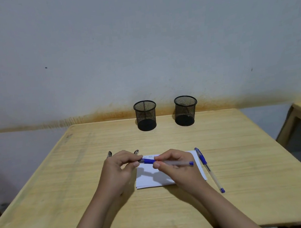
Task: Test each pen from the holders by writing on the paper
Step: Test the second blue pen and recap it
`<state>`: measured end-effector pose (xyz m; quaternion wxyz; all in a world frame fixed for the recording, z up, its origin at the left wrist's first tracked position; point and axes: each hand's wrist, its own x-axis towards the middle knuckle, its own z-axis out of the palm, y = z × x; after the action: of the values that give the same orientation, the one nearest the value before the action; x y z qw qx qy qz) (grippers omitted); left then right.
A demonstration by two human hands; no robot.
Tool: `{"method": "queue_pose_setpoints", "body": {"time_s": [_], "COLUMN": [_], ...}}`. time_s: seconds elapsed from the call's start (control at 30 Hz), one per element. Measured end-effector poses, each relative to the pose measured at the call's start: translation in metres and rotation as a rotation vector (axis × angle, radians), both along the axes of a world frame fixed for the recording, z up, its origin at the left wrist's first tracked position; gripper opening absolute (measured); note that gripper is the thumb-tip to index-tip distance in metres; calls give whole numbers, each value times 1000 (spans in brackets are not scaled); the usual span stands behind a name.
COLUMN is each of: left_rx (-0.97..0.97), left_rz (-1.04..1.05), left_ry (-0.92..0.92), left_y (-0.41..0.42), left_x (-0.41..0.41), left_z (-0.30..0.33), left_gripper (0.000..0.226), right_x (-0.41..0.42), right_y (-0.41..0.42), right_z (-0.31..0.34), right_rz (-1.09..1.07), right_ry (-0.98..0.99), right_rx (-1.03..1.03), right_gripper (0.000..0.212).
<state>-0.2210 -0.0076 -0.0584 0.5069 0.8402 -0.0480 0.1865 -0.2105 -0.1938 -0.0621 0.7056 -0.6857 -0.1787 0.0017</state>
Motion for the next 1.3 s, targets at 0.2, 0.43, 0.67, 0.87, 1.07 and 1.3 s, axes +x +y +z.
{"method": "queue_pose_setpoints", "body": {"time_s": [0.2,0.43,0.67,0.87,1.07,1.3], "left_rx": [70,188,383,368,388,487], "left_rz": [-108,88,492,520,554,511], "left_ry": [-12,7,287,434,421,462], "left_y": [1,-20,24,37,32,27], "left_x": [11,7,4,0,0,3], "left_z": [4,-8,-21,-33,-33,-32], "left_gripper": [38,36,53,66,69,90], "right_x": [4,3,20,27,32,36], "right_y": [-22,-31,-91,-103,-105,-101], "right_z": [4,3,-5,-25,-31,-27], "right_rz": [339,-45,-597,-636,-640,-585], "right_ry": [197,136,33,101,83,142], "right_rx": [-32,-322,-456,-646,-674,-754], "right_gripper": [21,6,17,10,14,36]}}
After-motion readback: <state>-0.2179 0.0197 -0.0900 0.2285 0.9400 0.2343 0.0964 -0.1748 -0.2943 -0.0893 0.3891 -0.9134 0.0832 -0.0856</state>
